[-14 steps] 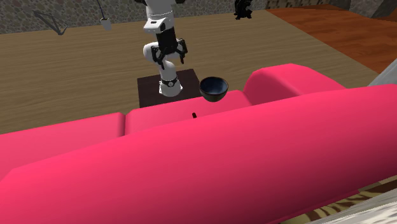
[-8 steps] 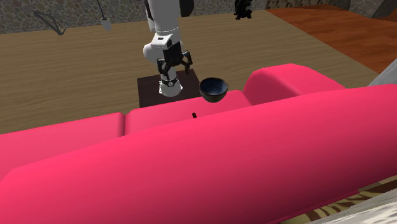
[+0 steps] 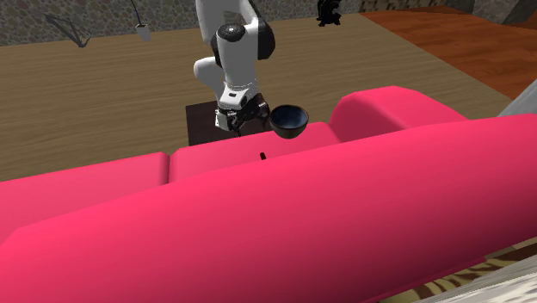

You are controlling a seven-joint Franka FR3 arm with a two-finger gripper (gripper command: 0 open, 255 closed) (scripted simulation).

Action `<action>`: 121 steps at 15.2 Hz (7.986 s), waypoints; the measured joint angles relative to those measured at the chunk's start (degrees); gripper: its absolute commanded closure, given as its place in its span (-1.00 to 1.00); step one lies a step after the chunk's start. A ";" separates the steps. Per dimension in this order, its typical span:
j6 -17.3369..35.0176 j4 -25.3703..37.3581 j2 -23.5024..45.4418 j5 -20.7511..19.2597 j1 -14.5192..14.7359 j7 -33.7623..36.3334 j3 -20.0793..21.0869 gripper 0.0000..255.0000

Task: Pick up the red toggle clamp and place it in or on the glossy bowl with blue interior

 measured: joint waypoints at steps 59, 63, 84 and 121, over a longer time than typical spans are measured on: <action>7.75 11.55 25.68 3.11 1.99 5.57 2.24 1.00; 4.72 12.77 23.84 2.87 1.95 5.99 2.20 1.00; -0.82 1.10 5.24 6.75 7.52 16.14 8.59 1.00; 10.42 -15.91 -3.31 19.04 18.34 28.35 21.59 -1.00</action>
